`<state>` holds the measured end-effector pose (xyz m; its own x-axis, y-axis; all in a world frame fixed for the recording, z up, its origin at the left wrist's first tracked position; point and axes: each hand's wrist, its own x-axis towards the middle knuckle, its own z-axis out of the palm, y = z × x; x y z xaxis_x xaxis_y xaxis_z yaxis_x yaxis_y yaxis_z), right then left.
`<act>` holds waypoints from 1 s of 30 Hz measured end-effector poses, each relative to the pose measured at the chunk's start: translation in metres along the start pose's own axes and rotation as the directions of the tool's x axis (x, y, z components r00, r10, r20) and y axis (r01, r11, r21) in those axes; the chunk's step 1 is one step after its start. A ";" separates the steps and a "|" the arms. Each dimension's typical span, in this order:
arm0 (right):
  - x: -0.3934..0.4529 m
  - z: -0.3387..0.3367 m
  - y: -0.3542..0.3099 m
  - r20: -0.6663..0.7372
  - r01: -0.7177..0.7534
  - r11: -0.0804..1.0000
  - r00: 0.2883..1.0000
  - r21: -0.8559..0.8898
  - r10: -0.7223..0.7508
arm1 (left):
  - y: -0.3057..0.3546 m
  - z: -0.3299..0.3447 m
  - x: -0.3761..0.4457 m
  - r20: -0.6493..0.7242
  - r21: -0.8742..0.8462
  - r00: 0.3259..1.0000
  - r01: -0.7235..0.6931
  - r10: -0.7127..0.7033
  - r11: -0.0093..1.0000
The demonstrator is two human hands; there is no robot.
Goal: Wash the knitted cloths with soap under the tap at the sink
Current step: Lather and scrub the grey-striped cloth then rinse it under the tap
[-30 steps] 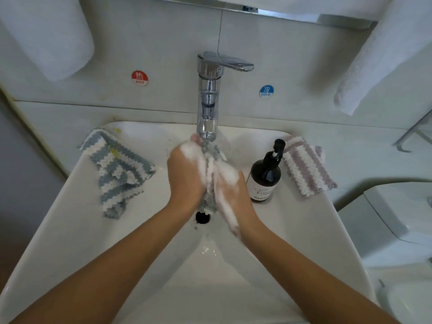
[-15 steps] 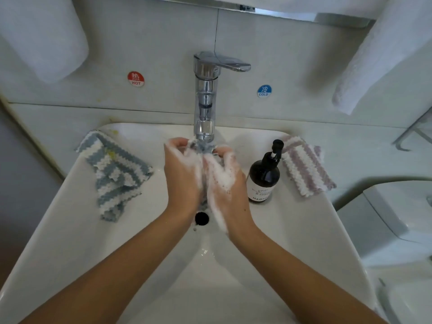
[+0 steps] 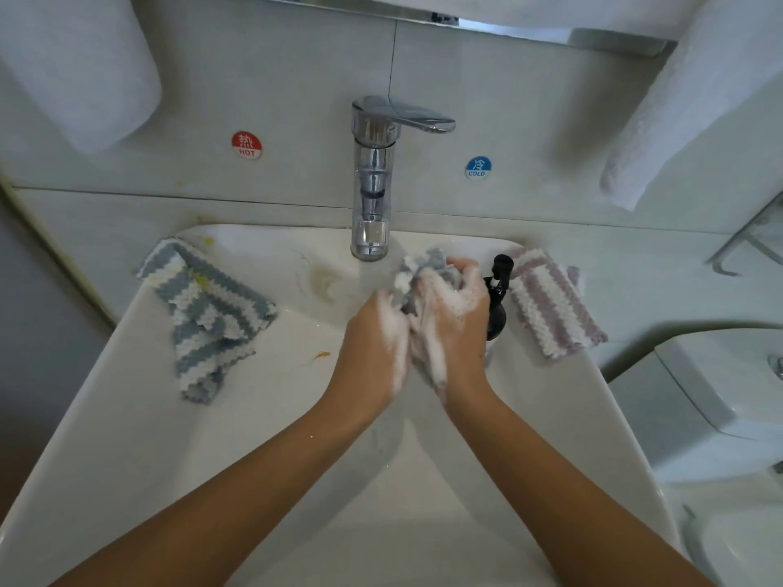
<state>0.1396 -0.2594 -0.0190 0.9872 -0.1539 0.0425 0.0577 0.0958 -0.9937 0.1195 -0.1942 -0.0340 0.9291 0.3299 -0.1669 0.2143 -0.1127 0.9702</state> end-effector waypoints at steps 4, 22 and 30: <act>0.009 -0.005 0.002 0.002 -0.026 0.999 1.000 -0.032 0.026 | 0.005 0.002 -0.007 0.073 0.014 0.997 0.025 -0.026 1.000; 0.014 -0.006 0.007 0.202 -0.010 0.984 0.978 -0.177 0.047 | 0.010 -0.022 -0.003 0.031 -0.049 1.000 0.003 -0.002 0.999; 0.021 -0.011 0.015 0.162 -0.103 0.986 0.979 -0.130 0.124 | -0.005 -0.019 0.003 -0.179 0.173 0.952 -0.216 0.246 0.961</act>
<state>0.1595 -0.2718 -0.0340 0.9977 0.0210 -0.0649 -0.0646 -0.0171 -0.9978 0.1156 -0.1745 -0.0356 0.8838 0.4543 0.1115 0.0574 -0.3418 0.9380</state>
